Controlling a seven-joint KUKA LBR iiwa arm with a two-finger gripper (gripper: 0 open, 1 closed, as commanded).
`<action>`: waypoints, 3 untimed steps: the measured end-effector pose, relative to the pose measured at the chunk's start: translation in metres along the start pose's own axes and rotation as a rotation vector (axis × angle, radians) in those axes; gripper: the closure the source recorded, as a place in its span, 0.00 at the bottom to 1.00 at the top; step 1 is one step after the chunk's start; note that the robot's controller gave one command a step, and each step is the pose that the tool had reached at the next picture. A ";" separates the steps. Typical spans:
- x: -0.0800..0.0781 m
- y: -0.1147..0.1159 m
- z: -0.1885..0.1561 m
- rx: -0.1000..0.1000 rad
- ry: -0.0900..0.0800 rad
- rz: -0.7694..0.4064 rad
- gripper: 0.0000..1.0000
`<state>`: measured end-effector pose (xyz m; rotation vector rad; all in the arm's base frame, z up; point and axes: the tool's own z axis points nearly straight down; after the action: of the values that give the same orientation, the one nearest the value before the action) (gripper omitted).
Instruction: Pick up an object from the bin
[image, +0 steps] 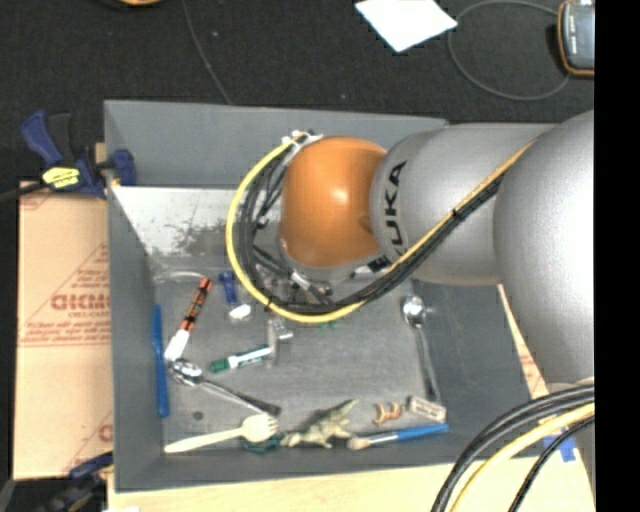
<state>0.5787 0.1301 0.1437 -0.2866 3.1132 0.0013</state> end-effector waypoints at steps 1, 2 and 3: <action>0.001 0.001 0.046 -0.001 0.011 -0.008 0.00; -0.010 -0.004 0.073 0.001 -0.007 -0.080 0.00; 0.000 -0.002 0.072 -0.002 0.006 -0.023 1.00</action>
Offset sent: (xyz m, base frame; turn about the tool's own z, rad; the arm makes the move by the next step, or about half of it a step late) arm 0.0102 -0.0012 -0.0737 -0.0819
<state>0.5803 0.1282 0.0715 -0.3227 3.1159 0.0031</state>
